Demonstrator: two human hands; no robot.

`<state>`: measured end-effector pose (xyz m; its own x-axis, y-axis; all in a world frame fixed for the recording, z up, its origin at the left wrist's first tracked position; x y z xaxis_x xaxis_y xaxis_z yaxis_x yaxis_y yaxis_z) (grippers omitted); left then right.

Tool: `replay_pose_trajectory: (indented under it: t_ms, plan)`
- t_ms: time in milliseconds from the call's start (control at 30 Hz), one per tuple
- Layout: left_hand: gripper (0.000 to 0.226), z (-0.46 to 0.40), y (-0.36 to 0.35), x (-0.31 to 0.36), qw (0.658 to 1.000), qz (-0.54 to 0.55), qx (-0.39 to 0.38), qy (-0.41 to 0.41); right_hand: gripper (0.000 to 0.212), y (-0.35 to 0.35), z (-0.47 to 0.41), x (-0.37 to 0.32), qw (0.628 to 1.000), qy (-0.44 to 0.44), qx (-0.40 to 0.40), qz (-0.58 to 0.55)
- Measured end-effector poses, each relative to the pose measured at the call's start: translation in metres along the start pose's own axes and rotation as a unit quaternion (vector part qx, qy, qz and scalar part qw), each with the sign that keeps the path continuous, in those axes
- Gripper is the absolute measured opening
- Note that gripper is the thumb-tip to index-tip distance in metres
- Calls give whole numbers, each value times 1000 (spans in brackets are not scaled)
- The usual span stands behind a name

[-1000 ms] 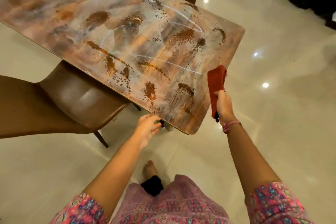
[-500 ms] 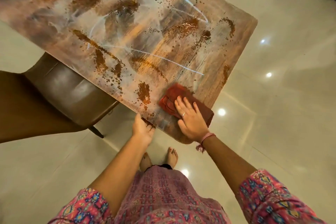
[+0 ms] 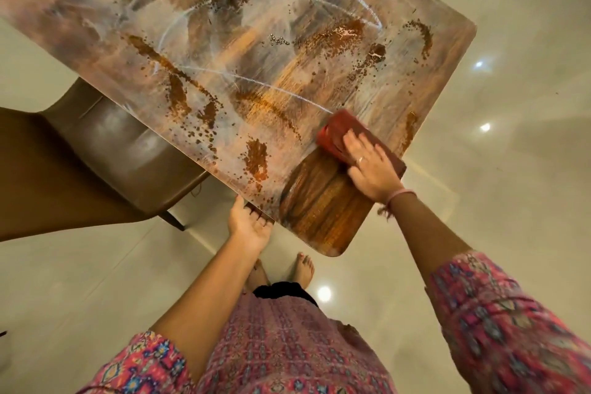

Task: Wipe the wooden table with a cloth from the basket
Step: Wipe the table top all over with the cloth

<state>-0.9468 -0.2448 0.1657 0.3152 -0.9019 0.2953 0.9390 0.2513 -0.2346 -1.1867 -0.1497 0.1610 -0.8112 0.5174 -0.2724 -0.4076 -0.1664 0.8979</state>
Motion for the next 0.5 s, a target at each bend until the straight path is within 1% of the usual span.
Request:
replay_pose_trajectory:
  t_ms: [67, 100, 133, 167, 233, 300, 333, 400, 433, 500]
  plan:
    - [47, 1, 1, 0, 1000, 8, -12, 0, 70, 4, -25, -12, 995, -95, 23, -9]
    - [43, 1, 3, -1, 1000, 10, -19, -1, 67, 2, -29, -26, 993, -111, 29, -6]
    - [39, 0, 5, -1, 1000, 13, -26, -4, 67, -4, -27, -43, 995, -97, 32, 1]
    - [36, -1, 6, -1, 999, 17, -34, -6, 69, -14, -17, -61, 998, -55, 25, 6]
    - [37, -5, 11, -1, 998, 23, -54, -8, 71, -38, 21, -92, 997, 72, -9, 12]
    - [41, -10, 16, -2, 996, 26, -83, 8, 70, -60, 68, -98, 984, 170, -44, 29]
    - [42, -12, 18, -2, 995, 25, -96, 15, 70, -65, 87, -91, 977, 199, -62, 37]
    - [37, -15, 22, -3, 995, 19, -102, 8, 69, -63, 103, -63, 967, 230, -92, 53]
    - [35, -15, 23, -3, 994, 17, -104, 2, 68, -56, 101, -47, 967, 229, -100, 55]
    - [36, -14, 25, -2, 993, 24, -112, -1, 69, -37, 81, -26, 974, 197, -102, 46]
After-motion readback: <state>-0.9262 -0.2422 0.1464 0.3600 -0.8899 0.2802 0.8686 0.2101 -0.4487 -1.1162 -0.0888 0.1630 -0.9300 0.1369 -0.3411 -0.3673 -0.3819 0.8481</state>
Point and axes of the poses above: each hand's wrist, its own z-axis away from the middle knuckle, its own y-axis out of the back of the hand, x = y × z, the point moved 1 cm from there along -z, towards the middle knuckle, and after that the axes turned 4 degrees about -y, right-handed, at the moved point
